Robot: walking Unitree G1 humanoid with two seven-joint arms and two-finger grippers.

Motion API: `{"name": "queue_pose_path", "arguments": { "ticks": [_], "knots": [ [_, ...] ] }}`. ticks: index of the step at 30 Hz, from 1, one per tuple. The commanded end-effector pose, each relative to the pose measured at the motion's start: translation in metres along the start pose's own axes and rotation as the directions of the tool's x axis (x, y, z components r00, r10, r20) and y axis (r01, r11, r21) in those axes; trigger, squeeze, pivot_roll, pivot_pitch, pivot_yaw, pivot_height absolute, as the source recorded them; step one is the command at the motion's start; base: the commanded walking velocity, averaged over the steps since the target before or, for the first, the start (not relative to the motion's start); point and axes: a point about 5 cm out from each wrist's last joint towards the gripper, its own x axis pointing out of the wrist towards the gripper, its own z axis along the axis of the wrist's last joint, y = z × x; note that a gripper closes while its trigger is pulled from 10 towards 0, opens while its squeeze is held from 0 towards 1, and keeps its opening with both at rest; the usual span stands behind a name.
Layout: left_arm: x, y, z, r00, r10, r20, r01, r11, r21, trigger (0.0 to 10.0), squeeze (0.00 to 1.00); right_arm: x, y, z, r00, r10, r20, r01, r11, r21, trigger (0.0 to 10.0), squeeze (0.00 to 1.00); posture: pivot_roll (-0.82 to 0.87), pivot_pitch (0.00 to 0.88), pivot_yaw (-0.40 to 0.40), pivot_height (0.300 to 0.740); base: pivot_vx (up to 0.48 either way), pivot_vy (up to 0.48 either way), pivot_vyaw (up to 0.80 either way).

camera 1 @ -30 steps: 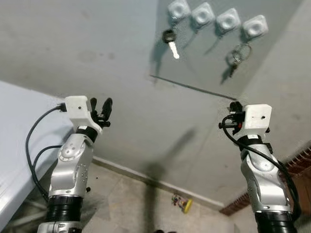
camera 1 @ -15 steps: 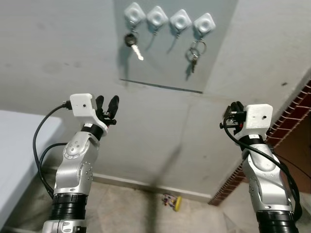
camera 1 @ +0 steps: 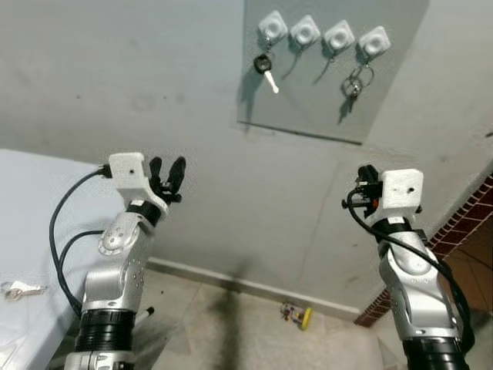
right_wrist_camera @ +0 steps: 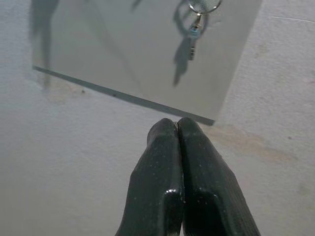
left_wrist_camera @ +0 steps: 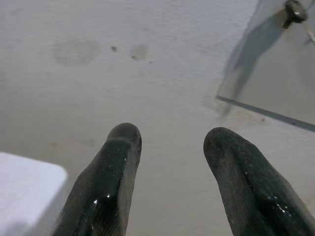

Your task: Hang keys on a hook

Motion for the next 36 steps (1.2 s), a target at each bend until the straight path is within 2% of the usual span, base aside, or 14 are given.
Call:
{"name": "queue_pose_path", "arguments": {
  "ticks": [1, 21, 24, 25, 28, 29, 30, 31, 32, 33, 34, 36],
  "knots": [
    [0.003, -0.004, 0.0, 1.0, -0.014, -0.008, 0.014, 1.0, -0.002, 10.0, 0.0, 0.002, -0.003, 0.007, 1.0, -0.004, 0.026, 0.004, 1.0, -0.007, 10.0, 0.0, 0.0, 0.045, -0.048, 0.74, 0.326, 0.0, 0.0],
    [0.001, -0.004, 0.004, 1.0, -0.015, 0.005, 0.015, 1.0, -0.005, 10.0, 0.0, -0.001, -0.003, 0.005, 1.0, 0.015, 0.015, -0.015, 1.0, -0.013, 10.0, 0.0, 0.01, 0.053, -0.05, 0.74, 0.434, 0.0, 0.0],
    [0.002, -0.004, 0.003, 1.0, 0.01, -0.005, -0.009, 0.999, 0.053, 10.0, 0.0, -0.001, -0.003, 0.004, 1.0, 0.018, 0.012, -0.017, 1.0, -0.014, 10.0, 0.0, 0.01, 0.054, -0.05, 0.74, 0.155, 0.0, 0.0],
    [0.002, -0.005, 0.005, 1.0, 0.013, 0.017, -0.014, 0.998, 0.064, 10.0, 0.0, -0.001, -0.002, 0.004, 1.0, 0.019, 0.011, -0.018, 1.0, -0.014, 10.0, 0.0, 0.01, 0.054, -0.05, 0.74, 0.0, 0.0, 0.0],
    [0.0, -0.012, 0.011, 0.998, -0.033, 0.057, 0.025, 0.99, 0.135, 10.0, 0.0, -0.002, -0.003, 0.002, 1.0, 0.022, 0.006, -0.022, 1.0, -0.017, 10.0, 0.0, 0.01, 0.057, -0.051, 0.74, 0.0, 0.0, 0.0],
    [0.0, -0.018, 0.014, 0.995, -0.067, 0.07, 0.053, 0.982, 0.182, 10.0, 0.0, -0.002, -0.003, 0.001, 1.0, 0.023, 0.001, -0.023, 1.0, -0.02, 10.0, 0.0, 0.01, 0.057, -0.051, 0.74, 0.0, 0.0, 0.0],
    [0.0, -0.018, 0.014, 0.995, -0.067, 0.07, 0.053, 0.982, 0.182, 10.0, 0.0, -0.002, -0.003, 0.001, 1.0, 0.023, 0.001, -0.023, 1.0, -0.02, 10.0, 0.0, 0.01, 0.057, -0.051, 0.74, 0.0, 0.0, 0.0],
    [0.0, -0.025, 0.017, 0.991, -0.11, 0.08, 0.092, 0.976, 0.198, 10.0, 0.0, -0.003, -0.003, 0.001, 1.0, 0.026, -0.002, -0.026, 0.999, -0.022, 10.0, 0.0, 0.01, 0.057, -0.051, 0.74, 0.0, 0.0, 0.0],
    [-0.002, -0.036, 0.023, 0.978, -0.184, 0.101, 0.154, 0.956, 0.248, 10.0, 0.0, -0.003, -0.002, 0.0, 0.999, 0.033, -0.007, -0.034, 0.999, -0.024, 10.0, 0.0, 0.01, 0.057, -0.051, 0.74, 0.0, 0.0, 0.0],
    [-0.002, -0.036, 0.023, 0.978, -0.184, 0.101, 0.154, 0.956, 0.248, 10.0, 0.0, -0.003, -0.002, 0.0, 0.999, 0.033, -0.007, -0.034, 0.999, -0.024, 10.0, 0.0, 0.01, 0.057, -0.051, 0.74, 0.0, 0.0, 0.0],
    [-0.003, -0.044, 0.027, 0.964, -0.241, 0.111, 0.198, 0.933, 0.299, 10.0, 0.0, -0.003, -0.001, 0.0, 0.999, 0.042, -0.009, -0.042, 0.999, -0.024, 10.0, 0.0, 0.01, 0.057, -0.051, 0.74, 0.0, 0.0, 0.0],
    [-0.005, -0.054, 0.029, 0.947, -0.304, 0.106, 0.259, 0.914, 0.313, 10.0, 0.0, -0.003, 0.0, 0.0, 0.998, 0.057, -0.01, -0.057, 0.998, -0.028, 10.0, 0.0, 0.01, 0.062, -0.053, 0.74, 0.0, 0.0, 0.0]
  ]
}}
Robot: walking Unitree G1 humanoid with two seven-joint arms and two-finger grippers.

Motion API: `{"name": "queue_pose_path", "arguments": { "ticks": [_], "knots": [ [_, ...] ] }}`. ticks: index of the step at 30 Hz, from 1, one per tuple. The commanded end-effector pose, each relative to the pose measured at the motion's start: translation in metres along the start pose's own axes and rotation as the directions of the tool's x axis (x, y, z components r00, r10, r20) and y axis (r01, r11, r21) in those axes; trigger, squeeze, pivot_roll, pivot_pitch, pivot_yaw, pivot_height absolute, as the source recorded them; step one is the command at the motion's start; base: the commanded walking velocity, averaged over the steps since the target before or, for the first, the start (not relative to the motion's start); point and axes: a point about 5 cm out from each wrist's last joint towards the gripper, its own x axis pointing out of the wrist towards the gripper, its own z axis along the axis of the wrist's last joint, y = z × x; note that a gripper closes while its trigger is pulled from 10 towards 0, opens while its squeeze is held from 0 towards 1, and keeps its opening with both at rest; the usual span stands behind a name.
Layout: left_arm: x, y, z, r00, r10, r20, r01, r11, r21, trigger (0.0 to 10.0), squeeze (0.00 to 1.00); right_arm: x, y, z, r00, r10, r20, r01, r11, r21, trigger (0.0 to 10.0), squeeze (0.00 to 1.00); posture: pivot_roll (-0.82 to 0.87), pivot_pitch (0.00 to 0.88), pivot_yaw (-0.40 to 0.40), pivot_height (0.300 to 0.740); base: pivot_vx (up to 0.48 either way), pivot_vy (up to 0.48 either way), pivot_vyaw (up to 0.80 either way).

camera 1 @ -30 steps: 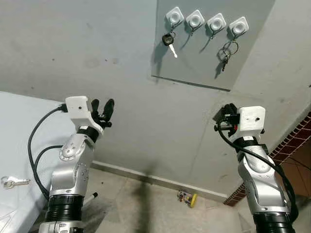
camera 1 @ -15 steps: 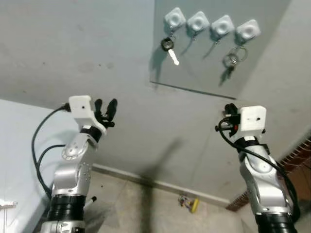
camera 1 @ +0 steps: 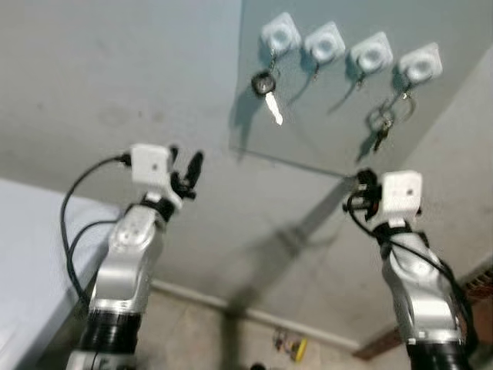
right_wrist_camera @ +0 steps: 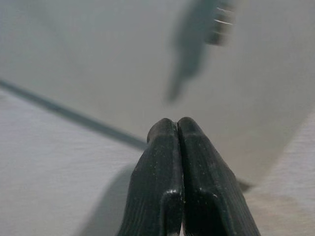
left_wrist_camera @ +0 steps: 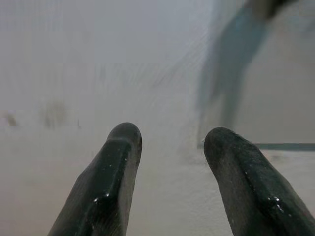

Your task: Hang keys on a hook

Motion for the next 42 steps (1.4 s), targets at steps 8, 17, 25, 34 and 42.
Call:
{"name": "queue_pose_path", "arguments": {
  "ticks": [8, 17, 25, 34, 42],
  "knots": [
    [0.003, -0.027, 0.029, 0.978, -0.185, 0.099, 0.182, 0.982, 0.041, 10.0, 0.0, 0.0, 0.012, 0.011, 0.992, 0.126, 0.032, -0.125, 0.992, -0.016, 10.0, 0.0, 0.01, 0.068, -0.051, 0.74, 0.0, 0.0, 0.0],
    [0.007, -0.035, 0.039, 0.961, -0.251, 0.113, 0.245, 0.967, 0.065, 10.0, 0.0, 0.002, 0.025, 0.025, 0.961, 0.266, 0.079, -0.263, 0.964, -0.037, 10.0, 0.0, 0.01, 0.078, -0.048, 0.74, 0.0, 0.0, 0.0],
    [0.006, -0.023, 0.032, 0.981, -0.176, 0.081, 0.178, 0.984, -0.015, 10.0, 0.0, 0.002, 0.027, 0.032, 0.953, 0.286, 0.095, -0.285, 0.958, -0.022, 10.0, 0.0, 0.01, 0.09, -0.048, 0.74, 0.0, 0.0, 0.0],
    [0.001, -0.019, 0.028, 0.989, -0.139, 0.058, 0.139, 0.99, 0.016, 10.0, 0.0, 0.002, 0.031, 0.039, 0.948, 0.284, 0.144, -0.297, 0.951, 0.082, 10.0, 0.0, 0.01, 0.092, -0.052, 0.74, 0.0, 0.0, 0.0],
    [-0.017, -0.037, 0.008, 0.954, -0.298, -0.034, 0.3, 0.948, 0.101, 10.0, 0.0, 0.005, 0.024, 0.059, 0.942, 0.229, 0.247, -0.278, 0.942, 0.188, 10.0, 0.0, 0.01, 0.09, -0.048, 0.74, 0.0, 0.0, 0.0]
  ]
}}
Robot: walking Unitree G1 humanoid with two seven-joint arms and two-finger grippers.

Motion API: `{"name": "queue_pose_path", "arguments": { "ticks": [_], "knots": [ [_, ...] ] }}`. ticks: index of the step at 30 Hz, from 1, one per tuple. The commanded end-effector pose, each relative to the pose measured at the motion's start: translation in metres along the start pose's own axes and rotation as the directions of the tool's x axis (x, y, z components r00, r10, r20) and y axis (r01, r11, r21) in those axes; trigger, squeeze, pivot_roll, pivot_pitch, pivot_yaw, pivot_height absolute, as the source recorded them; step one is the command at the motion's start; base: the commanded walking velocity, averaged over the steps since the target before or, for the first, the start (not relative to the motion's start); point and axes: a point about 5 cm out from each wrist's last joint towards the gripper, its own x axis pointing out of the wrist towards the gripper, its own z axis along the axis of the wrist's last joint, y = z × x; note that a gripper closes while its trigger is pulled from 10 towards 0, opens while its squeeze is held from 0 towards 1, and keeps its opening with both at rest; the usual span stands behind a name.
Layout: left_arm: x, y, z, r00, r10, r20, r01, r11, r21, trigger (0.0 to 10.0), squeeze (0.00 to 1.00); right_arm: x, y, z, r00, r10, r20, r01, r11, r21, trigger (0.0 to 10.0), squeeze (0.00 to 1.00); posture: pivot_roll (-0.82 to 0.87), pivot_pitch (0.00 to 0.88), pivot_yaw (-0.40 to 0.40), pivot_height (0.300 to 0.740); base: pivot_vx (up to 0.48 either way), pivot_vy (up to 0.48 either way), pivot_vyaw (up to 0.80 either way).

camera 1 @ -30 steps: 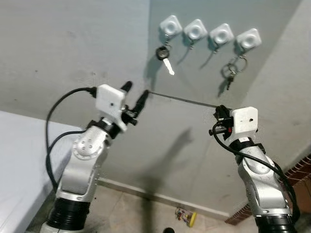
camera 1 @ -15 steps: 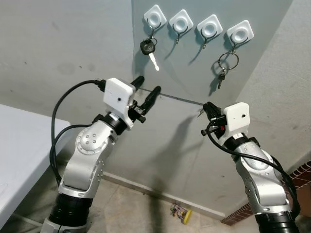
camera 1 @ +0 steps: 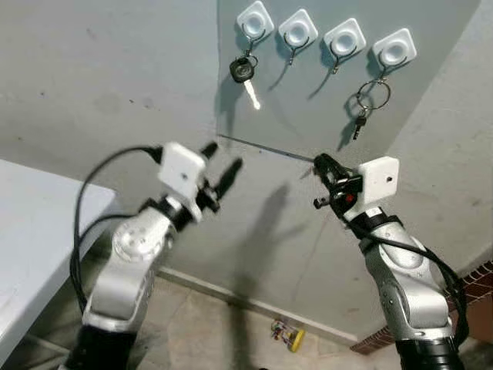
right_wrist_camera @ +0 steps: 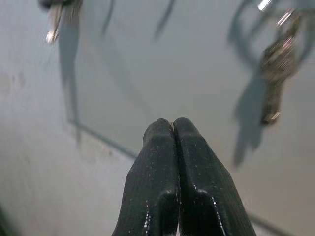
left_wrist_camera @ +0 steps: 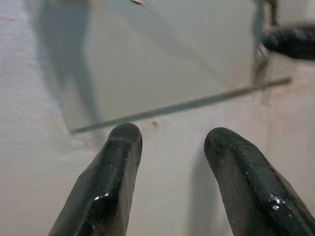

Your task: Hang keys on a hook

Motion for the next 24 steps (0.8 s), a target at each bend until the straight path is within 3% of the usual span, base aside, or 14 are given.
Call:
{"name": "queue_pose_path", "arguments": {
  "ticks": [1, 3, 5, 7, 11, 15, 18, 24],
  "knots": [
    [0.002, -0.001, 0.01, 0.999, -0.02, 0.039, 0.019, 0.999, 0.026, 10.0, 0.0, 0.002, -0.004, 0.012, 0.999, -0.016, 0.045, 0.015, 1.0, 0.005, 10.0, 0.0, 0.01, 0.09, -0.048, 0.74, 0.0, 0.0, 0.0],
    [0.013, 0.008, 0.035, 0.991, 0.017, 0.134, -0.01, 0.999, -0.052, 10.0, 0.0, 0.006, -0.005, 0.011, 0.999, -0.002, 0.037, 0.002, 1.0, -0.002, 10.0, 0.0, 0.01, 0.085, -0.049, 0.74, 0.0, 0.0, 0.0],
    [0.016, 0.01, 0.04, 0.988, 0.02, 0.151, -0.014, 0.999, -0.04, 10.0, 0.0, 0.008, -0.004, 0.011, 0.999, 0.005, 0.035, -0.005, 1.0, -0.005, 10.0, 0.0, 0.01, 0.085, -0.049, 0.74, 0.0, 0.0, 0.0],
    [0.019, 0.01, 0.044, 0.987, 0.013, 0.162, -0.022, 0.998, 0.052, 10.0, 0.0, 0.012, -0.001, 0.013, 0.999, 0.019, 0.048, -0.019, 1.0, -0.009, 10.0, 0.0, 0.0, 0.083, -0.046, 0.74, 0.0, 0.0, 0.0],
    [0.029, 0.005, 0.056, 0.978, -0.01, 0.211, 0.006, 1.0, 0.02, 10.0, 0.0, 0.033, 0.007, 0.032, 0.989, 0.068, 0.129, -0.07, 0.997, 0.012, 10.0, 0.0, -0.01, 0.077, -0.039, 0.74, 0.0, 0.0, 0.0],
    [0.034, 0.003, 0.065, 0.967, -0.025, 0.255, 0.028, 1.0, -0.01, 10.0, 0.0, 0.043, 0.01, 0.046, 0.978, 0.091, 0.186, -0.096, 0.995, 0.016, 10.0, 0.0, 0.0, 0.075, -0.043, 0.74, 0.0, 0.0, 0.0],
    [0.036, 0.001, 0.071, 0.959, -0.051, 0.277, 0.051, 0.999, 0.007, 10.0, 0.0, 0.052, 0.016, 0.063, 0.957, 0.118, 0.266, -0.141, 0.988, 0.069, 10.0, 0.0, 0.0, 0.075, -0.041, 0.74, 0.0, 0.0, 0.0],
    [0.034, 0.0, 0.077, 0.952, -0.056, 0.3, 0.06, 0.998, -0.001, 10.0, 0.0, 0.053, 0.02, 0.073, 0.937, 0.137, 0.321, -0.183, 0.976, 0.119, 10.0, 0.0, 0.01, 0.081, -0.042, 0.74, 0.0, 0.0, 0.0]
  ]
}}
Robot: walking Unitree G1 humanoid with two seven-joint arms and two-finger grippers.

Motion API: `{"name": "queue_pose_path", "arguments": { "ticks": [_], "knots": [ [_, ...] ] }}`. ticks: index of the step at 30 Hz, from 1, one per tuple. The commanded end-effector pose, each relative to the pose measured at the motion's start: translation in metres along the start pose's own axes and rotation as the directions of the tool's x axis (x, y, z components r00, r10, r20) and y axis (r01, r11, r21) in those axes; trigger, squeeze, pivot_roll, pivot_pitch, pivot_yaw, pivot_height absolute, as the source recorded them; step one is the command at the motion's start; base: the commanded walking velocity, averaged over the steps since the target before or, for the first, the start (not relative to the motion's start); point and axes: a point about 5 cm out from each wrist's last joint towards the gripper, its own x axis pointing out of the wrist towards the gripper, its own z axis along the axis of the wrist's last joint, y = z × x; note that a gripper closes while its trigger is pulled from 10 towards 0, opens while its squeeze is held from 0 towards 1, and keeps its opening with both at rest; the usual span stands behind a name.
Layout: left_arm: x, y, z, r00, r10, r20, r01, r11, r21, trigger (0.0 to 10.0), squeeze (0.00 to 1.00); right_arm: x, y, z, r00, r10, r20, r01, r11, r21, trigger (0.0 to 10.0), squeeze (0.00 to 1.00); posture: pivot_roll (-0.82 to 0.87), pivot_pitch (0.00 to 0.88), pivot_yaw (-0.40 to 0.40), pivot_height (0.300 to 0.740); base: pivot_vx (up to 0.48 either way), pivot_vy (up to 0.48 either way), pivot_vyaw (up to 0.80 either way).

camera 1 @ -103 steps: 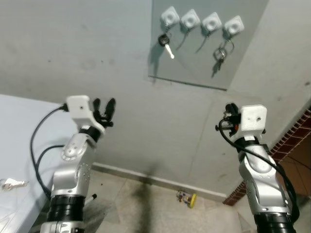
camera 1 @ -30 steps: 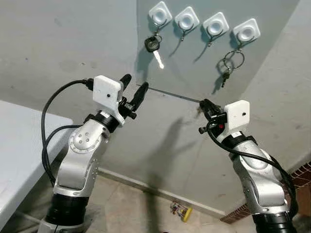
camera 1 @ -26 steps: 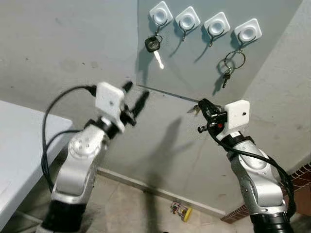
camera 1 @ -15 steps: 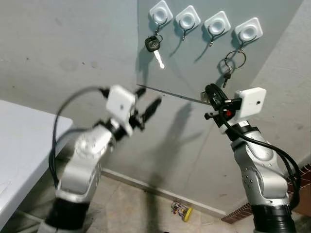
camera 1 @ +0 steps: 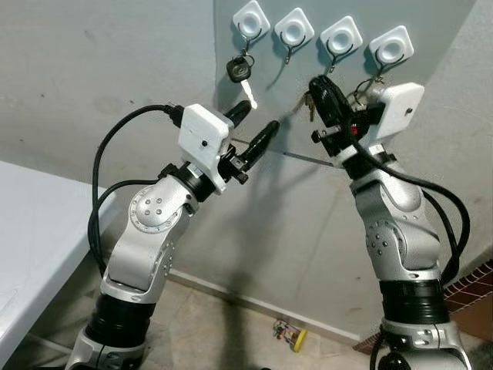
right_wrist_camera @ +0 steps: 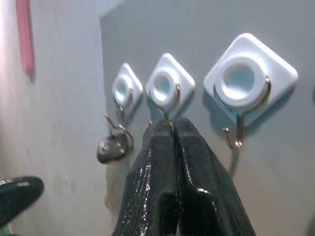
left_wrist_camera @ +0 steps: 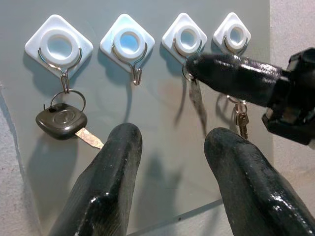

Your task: Hang keys on a hook

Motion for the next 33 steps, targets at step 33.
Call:
{"name": "queue_pose_path", "arguments": {
  "ticks": [33],
  "knots": [
    [0.004, -0.004, 0.027, 0.995, -0.046, 0.083, 0.047, 0.999, -0.002, 10.0, 0.0, -0.017, 0.006, 0.015, 0.99, -0.034, 0.136, -0.01, 0.951, 0.309, 10.0, 0.0, 0.0, 0.083, -0.037, 0.74, 0.0, 0.0, 0.0]
  ]
}}
